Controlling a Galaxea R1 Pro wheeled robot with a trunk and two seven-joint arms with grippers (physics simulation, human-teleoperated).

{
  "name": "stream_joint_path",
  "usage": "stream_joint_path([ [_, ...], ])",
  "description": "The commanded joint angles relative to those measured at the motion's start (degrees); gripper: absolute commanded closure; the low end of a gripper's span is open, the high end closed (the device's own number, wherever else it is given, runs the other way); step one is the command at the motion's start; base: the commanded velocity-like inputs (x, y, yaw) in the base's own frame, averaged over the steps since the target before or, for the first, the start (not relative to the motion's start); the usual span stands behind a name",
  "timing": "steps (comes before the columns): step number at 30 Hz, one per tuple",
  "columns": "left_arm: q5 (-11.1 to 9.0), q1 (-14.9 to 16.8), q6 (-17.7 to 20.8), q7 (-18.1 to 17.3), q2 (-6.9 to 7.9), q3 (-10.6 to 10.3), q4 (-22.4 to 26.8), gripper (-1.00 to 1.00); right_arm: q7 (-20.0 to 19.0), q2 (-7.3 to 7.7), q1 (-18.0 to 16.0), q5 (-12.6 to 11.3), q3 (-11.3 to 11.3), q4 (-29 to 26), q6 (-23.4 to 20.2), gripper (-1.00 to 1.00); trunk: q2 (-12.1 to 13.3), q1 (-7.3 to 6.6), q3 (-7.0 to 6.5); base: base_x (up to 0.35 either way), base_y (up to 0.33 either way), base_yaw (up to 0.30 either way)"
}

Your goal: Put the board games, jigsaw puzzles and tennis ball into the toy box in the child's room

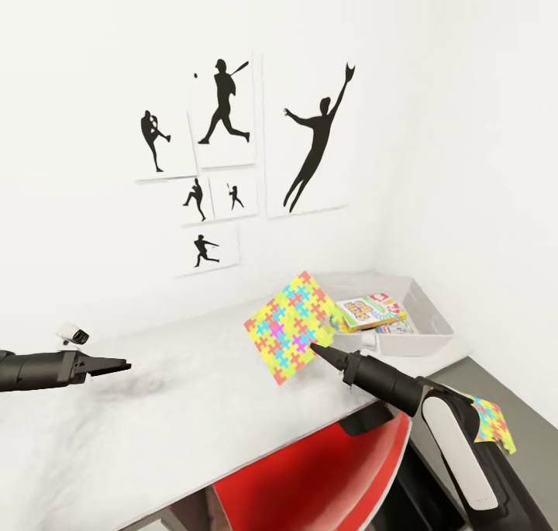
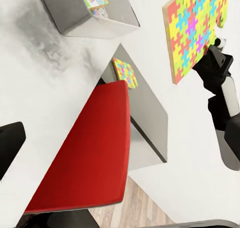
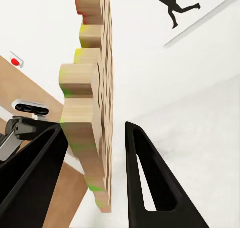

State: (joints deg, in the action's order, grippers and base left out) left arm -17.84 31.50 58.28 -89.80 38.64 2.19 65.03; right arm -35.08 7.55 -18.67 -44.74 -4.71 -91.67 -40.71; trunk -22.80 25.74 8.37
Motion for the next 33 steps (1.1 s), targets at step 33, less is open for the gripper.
stream_joint_path([
  [33, 0.03, 0.05, 0.69, -0.20, -0.04, 0.06, 0.01, -1.00, 0.46, 0.01, -0.05, -0.33, 0.66, 0.08, -0.75, 1.00, -0.12, 0.05, -1.02, 0.063, -0.033, -0.022],
])
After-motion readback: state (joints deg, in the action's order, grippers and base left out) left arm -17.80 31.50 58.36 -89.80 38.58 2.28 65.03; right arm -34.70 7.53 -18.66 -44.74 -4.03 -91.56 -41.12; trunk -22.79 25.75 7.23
